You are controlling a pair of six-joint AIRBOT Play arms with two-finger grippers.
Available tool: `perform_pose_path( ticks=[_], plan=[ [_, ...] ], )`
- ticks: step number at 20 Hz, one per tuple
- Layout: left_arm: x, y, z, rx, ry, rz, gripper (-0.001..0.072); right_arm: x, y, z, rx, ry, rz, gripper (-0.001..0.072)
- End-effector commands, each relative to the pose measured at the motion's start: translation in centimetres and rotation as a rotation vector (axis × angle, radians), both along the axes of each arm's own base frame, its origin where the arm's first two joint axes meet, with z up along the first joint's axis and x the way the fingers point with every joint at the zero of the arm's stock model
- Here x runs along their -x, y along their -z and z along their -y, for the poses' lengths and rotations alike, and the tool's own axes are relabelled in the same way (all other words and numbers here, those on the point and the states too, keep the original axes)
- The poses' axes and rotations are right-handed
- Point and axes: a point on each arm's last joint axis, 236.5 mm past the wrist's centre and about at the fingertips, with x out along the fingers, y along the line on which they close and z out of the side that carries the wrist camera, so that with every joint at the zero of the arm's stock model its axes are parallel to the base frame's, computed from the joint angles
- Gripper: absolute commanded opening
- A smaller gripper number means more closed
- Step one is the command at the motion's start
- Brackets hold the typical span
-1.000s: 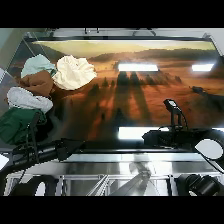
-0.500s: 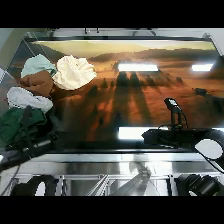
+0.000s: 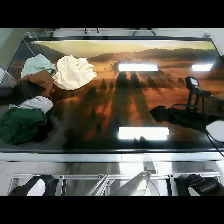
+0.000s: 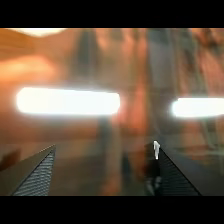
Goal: Fold the shirts.
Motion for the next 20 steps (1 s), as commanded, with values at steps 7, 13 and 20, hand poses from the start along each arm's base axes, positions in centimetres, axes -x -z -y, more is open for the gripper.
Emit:
perform_pose_path(
  ticks=[7, 13, 20],
  plan=[
    [-19.6, 14.4, 2.6, 0.016, 0.169, -0.164, 0.072, -2.8, 3.6, 4.4, 0.052, 0.11, -0.091, 0.0437],
    [-22.7, 20.4, -0.1, -0.178, 0.134, -0.231, 0.072, -2.9, 4.2, 4.4, 0.056, 0.11, -0.106, 0.0437],
    [-22.7, 11.9, 7.7, 0.08, 0.264, -0.08, 0.0021, -3.4, 3.9, 4.5, 0.053, 0.12, -0.082, 0.0433]
  ],
)
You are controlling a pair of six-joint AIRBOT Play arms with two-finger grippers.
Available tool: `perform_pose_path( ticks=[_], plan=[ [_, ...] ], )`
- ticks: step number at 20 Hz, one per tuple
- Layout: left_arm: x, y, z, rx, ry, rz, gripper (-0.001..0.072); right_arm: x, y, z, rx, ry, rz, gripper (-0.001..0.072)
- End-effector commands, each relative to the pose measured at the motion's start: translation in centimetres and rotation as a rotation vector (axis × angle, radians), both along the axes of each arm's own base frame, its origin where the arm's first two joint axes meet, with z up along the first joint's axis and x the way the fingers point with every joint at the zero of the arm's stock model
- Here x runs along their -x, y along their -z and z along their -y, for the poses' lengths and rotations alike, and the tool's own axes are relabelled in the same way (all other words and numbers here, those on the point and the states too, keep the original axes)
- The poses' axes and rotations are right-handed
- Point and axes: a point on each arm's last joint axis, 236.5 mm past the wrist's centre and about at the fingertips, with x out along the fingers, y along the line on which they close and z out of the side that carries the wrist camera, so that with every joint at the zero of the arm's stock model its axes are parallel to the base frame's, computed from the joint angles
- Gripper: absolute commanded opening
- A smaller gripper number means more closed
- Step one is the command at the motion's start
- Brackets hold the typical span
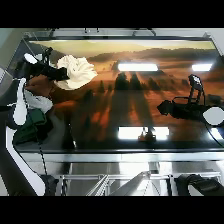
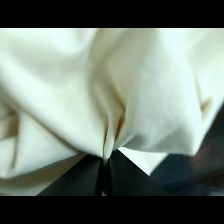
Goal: Fold the shirts.
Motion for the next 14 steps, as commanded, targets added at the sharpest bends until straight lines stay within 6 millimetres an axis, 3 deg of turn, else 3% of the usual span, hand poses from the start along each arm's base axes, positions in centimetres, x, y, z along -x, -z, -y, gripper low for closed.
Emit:
perform_pose_path(
  ticks=[1, 3, 4, 6, 7, 9, 10, 11, 13, 14],
  plan=[
    [0.2, -9.8, 6.3, 0.26, 0.118, 0.161, 0.0021, -0.2, -0.1, 0.1, 0.0, 0.004, 0.009, 0.0433],
    [3.2, -20.3, 11.2, 0.516, 0.243, 0.279, 0.0021, -0.1, -0.1, 0.0, 0.0, 0.002, 0.006, 0.0433],
    [5.9, -25.6, 13.6, 0.636, 0.328, 0.32, 0.0021, -0.1, -0.1, 0.0, 0.0, 0.002, 0.004, 0.0433],
    [12.4, -32.7, 17.4, 0.756, 0.517, 0.352, 0.002, 0.2, 0.2, 0.0, 0.004, -0.005, -0.012, 0.0433],
    [15.3, -34.3, 19.0, 0.753, 0.598, 0.344, 0.002, 0.7, 0.4, 0.0, 0.006, -0.014, -0.031, 0.0433],
    [20.3, -35.1, 22.0, 0.712, 0.702, 0.285, 0.0017, 2.1, 0.6, -0.3, 0.02, -0.058, -0.073, 0.0429],
    [21.8, -34.1, 23.2, 0.665, 0.718, 0.252, 0.0016, 2.8, 0.5, -0.2, 0.029, -0.073, -0.091, 0.0359],
    [22.6, -32.2, 24.0, 0.594, 0.719, 0.217, 0.0017, 3.4, 0.2, -0.2, 0.035, -0.086, -0.104, 0.0268],
    [23.3, -27.1, 24.9, 0.427, 0.683, 0.112, 0.002, 4.6, -0.6, 0.6, 0.082, -0.114, -0.113, 0.0257],
    [23.7, -24.6, 25.0, 0.355, 0.673, 0.065, 0.0197, 5.2, -1.0, 1.0, 0.105, -0.123, -0.112, 0.026]
  ],
)
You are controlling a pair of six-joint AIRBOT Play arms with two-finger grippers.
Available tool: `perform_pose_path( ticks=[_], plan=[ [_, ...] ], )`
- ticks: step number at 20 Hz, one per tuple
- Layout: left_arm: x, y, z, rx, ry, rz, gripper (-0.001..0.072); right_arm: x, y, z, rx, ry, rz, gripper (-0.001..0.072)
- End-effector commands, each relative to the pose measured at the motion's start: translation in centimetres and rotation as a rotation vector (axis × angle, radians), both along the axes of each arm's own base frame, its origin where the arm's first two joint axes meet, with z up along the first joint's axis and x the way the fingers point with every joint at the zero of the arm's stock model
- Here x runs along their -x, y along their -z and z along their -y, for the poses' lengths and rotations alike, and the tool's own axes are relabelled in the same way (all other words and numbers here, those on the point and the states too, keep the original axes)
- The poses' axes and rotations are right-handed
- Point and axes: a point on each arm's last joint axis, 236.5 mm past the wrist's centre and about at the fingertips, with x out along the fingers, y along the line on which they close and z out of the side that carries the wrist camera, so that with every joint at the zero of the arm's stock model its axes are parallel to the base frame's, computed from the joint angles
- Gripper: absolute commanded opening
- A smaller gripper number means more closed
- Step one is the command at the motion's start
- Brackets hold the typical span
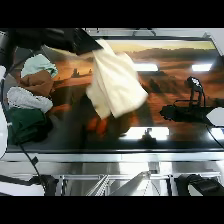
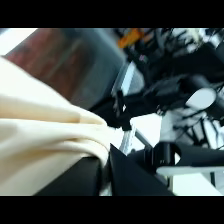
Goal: Fold the shirts.
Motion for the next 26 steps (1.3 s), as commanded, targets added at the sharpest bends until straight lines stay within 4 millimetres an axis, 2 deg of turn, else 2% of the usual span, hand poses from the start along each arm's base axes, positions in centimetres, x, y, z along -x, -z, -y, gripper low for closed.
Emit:
perform_pose_path(
  ticks=[1, 2, 3, 6, 8, 11, 13, 15, 16, 21, 23, 26],
  plan=[
    [2.9, 6.9, 1.0, -0.265, 0.007, -0.061, 0.0402, 2.5, -0.8, 1.3, 0.078, -0.048, -0.032, 0.0298],
    [3.0, 8.8, 0.8, -0.318, 0.008, -0.077, 0.0645, 2.9, -1.0, 1.6, 0.093, -0.053, -0.034, 0.0492],
    [2.9, 10.3, 0.2, -0.361, -0.002, -0.103, 0.072, 3.5, -0.9, 1.8, 0.103, -0.061, -0.05, 0.0581],
    [3.0, 13.6, -3.0, -0.486, -0.035, -0.204, 0.072, 4.9, 0.5, 3.2, 0.132, -0.049, -0.153, 0.0578],
    [4.4, 16.1, -5.3, -0.526, -0.022, -0.317, 0.072, 5.4, 1.9, 4.8, 0.137, -0.019, -0.234, 0.0578],
    [5.8, 21.7, -7.7, -0.539, -0.115, -0.469, 0.072, 6.1, 4.3, 7.8, 0.139, 0.02, -0.356, 0.0572],
    [5.3, 25.7, -9.1, -0.538, -0.212, -0.51, 0.072, 6.0, 5.8, 9.9, 0.115, 0.101, -0.414, 0.057],
    [4.9, 28.7, -9.8, -0.518, -0.26, -0.551, 0.072, 6.2, 7.2, 10.8, 0.064, 0.097, -0.463, 0.0545],
    [4.9, 29.7, -9.5, -0.495, -0.25, -0.577, 0.072, 6.1, 7.9, 10.8, 0.021, 0.075, -0.476, 0.0462],
    [4.9, 32.0, -5.5, -0.343, -0.148, -0.667, 0.072, 6.0, 10.7, 7.5, -0.21, -0.118, -0.512, 0.0455],
    [5.4, 32.8, -4.0, -0.357, -0.079, -0.681, 0.072, 6.3, 11.7, 5.6, -0.311, -0.167, -0.547, 0.0455],
    [5.6, 33.7, -1.5, -0.376, -0.004, -0.663, 0.0703, 6.9, 11.9, 1.9, -0.466, -0.259, -0.587, 0.0453]
  ],
)
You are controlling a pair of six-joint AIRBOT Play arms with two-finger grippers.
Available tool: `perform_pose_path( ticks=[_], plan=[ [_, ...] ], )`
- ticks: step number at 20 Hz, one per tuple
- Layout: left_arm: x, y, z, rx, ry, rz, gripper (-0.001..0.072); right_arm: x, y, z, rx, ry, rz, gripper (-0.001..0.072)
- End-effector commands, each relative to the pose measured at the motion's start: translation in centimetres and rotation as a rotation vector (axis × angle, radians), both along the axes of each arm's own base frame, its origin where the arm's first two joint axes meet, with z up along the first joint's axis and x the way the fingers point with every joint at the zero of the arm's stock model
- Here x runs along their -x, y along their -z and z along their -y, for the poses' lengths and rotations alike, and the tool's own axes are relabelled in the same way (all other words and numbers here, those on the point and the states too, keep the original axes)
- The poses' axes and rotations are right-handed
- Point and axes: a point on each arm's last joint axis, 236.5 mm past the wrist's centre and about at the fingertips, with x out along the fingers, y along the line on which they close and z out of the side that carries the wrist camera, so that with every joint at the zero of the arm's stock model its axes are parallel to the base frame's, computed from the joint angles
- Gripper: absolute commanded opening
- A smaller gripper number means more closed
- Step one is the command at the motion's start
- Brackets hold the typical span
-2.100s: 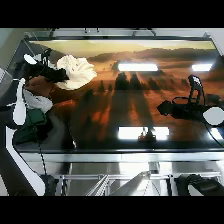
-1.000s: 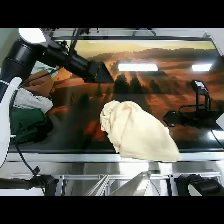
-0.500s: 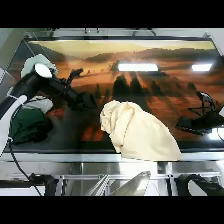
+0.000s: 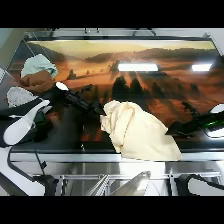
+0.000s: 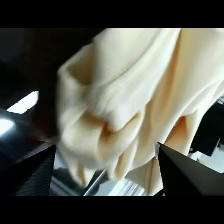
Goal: Fold the shirts.
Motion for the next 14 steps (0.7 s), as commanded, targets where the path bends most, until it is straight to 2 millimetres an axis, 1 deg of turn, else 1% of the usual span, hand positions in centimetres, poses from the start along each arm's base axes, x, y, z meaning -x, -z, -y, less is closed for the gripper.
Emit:
perform_pose_path(
  ticks=[1, 2, 3, 4, 5, 6, 7, 9, 11, 12, 13, 14],
  plan=[
    [0.5, 1.1, 3.0, 0.03, 0.091, -0.011, 0.0699, 0.5, 0.3, -3.9, -0.191, -0.072, -0.021, 0.041],
    [0.8, 0.8, 3.6, 0.042, 0.127, -0.018, 0.0506, 0.7, 0.4, -4.3, -0.197, -0.102, -0.014, 0.0233],
    [1.2, 0.3, 3.9, 0.059, 0.164, -0.029, 0.0183, 0.6, 0.1, -4.5, -0.207, -0.139, 0.014, 0.0016],
    [1.5, -0.5, 4.1, 0.079, 0.201, -0.038, 0.0, 0.2, -0.5, -4.6, -0.218, -0.148, 0.035, 0.0026],
    [1.7, -1.7, 4.1, 0.1, 0.239, -0.044, -0.0002, -0.7, -1.5, -4.7, -0.233, -0.143, 0.062, 0.0025],
    [1.7, -3.0, 3.8, 0.113, 0.261, -0.045, -0.0003, -1.9, -3.4, -4.8, -0.267, -0.136, 0.102, 0.0025],
    [1.2, -4.7, 3.5, 0.123, 0.266, -0.034, -0.0003, -3.2, -5.7, -5.0, -0.307, -0.13, 0.145, 0.0025],
    [-0.3, -9.0, 2.4, 0.14, 0.257, 0.055, -0.0004, -6.1, -11.4, -4.7, -0.351, -0.085, 0.236, 0.0025],
    [-1.9, -14.7, 0.7, 0.15, 0.214, 0.207, -0.0004, -9.2, -17.4, -3.4, -0.333, -0.018, 0.392, 0.0025],
    [-2.5, -18.0, -0.4, 0.15, 0.185, 0.292, -0.0003, -10.5, -20.9, -2.7, -0.325, 0.013, 0.499, 0.0025],
    [-2.7, -21.1, -1.5, 0.148, 0.156, 0.37, -0.0003, -11.3, -24.5, -2.1, -0.325, 0.049, 0.604, 0.0025],
    [-2.5, -24.4, -2.6, 0.144, 0.122, 0.453, -0.0002, -11.7, -28.0, -1.8, -0.328, 0.071, 0.716, 0.0026]
  ],
)
